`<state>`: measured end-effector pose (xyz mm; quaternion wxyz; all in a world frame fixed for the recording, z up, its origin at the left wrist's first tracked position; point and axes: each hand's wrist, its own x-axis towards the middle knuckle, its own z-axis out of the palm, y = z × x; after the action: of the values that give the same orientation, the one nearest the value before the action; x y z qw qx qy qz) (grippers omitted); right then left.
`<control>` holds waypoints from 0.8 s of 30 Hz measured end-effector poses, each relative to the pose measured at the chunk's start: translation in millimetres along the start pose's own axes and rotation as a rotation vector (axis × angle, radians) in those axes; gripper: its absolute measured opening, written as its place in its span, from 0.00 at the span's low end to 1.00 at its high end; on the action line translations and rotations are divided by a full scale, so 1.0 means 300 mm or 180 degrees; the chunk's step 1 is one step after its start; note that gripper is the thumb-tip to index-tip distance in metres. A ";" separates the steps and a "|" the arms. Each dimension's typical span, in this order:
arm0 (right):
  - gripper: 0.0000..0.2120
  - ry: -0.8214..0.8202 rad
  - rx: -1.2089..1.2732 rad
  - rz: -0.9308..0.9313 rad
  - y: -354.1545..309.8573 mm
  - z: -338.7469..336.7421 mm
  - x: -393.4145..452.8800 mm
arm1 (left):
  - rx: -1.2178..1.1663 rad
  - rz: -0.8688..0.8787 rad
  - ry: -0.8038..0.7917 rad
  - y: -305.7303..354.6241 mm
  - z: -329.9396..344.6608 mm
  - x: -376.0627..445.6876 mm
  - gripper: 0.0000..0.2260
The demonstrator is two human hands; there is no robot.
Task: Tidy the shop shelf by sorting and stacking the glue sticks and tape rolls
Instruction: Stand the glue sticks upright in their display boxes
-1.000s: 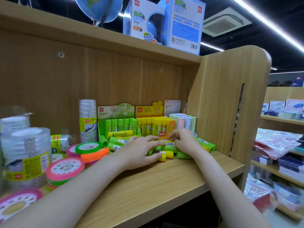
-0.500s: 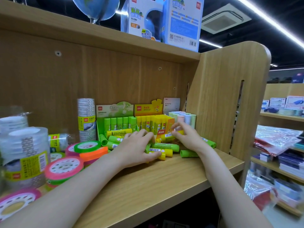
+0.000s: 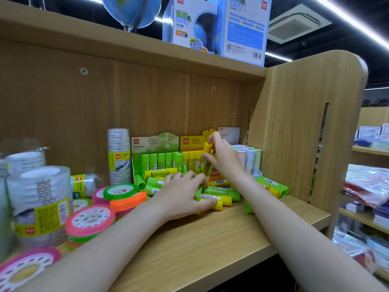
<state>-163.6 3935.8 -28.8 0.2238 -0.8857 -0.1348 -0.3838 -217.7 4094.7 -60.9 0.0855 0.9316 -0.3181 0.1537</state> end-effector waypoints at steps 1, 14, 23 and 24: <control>0.15 -0.0135 -0.0216 -0.0035 0.002 0.014 0.006 | 0.0007 0.0000 -0.0004 0.000 -0.001 0.001 0.22; 0.09 -0.0283 -0.0899 -0.0127 0.039 0.047 0.039 | 0.0048 -0.0037 -0.0032 -0.002 -0.002 0.008 0.22; 0.15 0.0246 0.0138 -0.0179 0.036 -0.058 -0.001 | 0.0058 -0.0024 0.0013 0.000 0.002 0.005 0.21; 0.15 0.0326 0.0339 -0.0177 0.034 -0.094 -0.015 | 0.0052 -0.0021 0.0010 -0.001 0.001 0.007 0.21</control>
<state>-180.0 3912.5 -18.0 0.2664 -0.8477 -0.1678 -0.4269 -216.0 4093.9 -60.5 0.0788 0.9331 -0.3137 0.1575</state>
